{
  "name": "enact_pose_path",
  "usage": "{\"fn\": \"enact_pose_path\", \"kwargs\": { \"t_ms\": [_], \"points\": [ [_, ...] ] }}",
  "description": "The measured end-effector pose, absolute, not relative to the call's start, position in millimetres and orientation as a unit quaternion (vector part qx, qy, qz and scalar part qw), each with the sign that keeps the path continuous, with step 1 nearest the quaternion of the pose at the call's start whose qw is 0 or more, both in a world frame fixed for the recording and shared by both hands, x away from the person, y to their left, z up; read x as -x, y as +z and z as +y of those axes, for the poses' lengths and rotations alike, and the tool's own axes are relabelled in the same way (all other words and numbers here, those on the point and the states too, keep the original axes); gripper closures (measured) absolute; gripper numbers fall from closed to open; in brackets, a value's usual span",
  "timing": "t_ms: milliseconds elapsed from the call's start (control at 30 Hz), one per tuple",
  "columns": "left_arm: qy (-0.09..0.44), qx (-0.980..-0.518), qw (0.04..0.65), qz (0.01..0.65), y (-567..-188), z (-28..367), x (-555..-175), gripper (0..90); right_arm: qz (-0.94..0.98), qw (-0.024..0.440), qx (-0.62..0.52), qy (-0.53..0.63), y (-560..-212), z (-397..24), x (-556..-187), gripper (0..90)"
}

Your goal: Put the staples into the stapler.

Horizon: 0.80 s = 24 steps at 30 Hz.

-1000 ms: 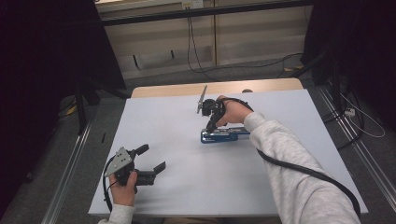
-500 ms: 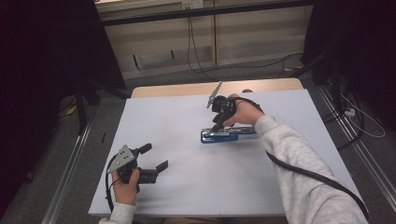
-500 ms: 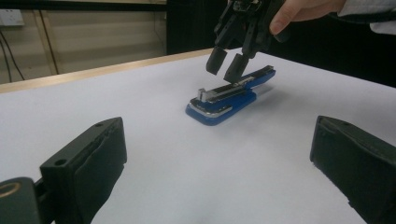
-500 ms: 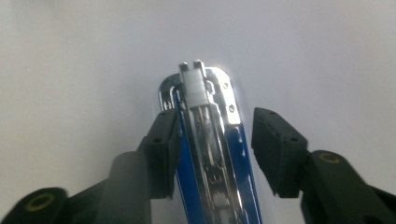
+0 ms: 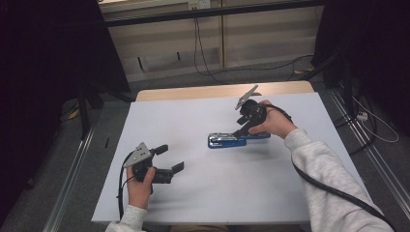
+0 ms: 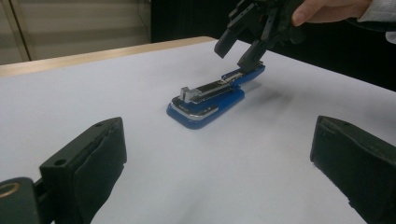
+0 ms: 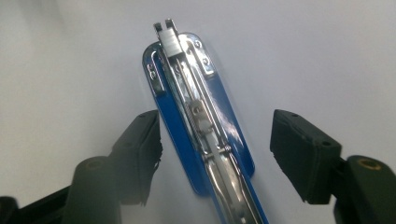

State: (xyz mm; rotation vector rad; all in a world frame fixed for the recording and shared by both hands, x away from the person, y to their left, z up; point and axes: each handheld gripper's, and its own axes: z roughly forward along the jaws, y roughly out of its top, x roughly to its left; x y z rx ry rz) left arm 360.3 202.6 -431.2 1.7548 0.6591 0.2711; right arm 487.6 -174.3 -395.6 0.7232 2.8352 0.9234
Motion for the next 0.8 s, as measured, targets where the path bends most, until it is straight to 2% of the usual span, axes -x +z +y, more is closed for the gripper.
{"fn": "enact_pose_path", "kwargs": {
  "t_ms": [500,800],
  "points": [
    [0.109,-0.759,0.571,0.292,-429.5,189.8,-374.8,3.6,0.896,0.061,-0.292,0.33,-396.7,-214.2,-467.8,20.1],
    [0.113,-0.761,0.567,0.294,-429.9,186.7,-379.5,3.6,0.886,0.069,-0.307,0.34,-403.5,-232.4,-458.2,16.8]
  ]
}}
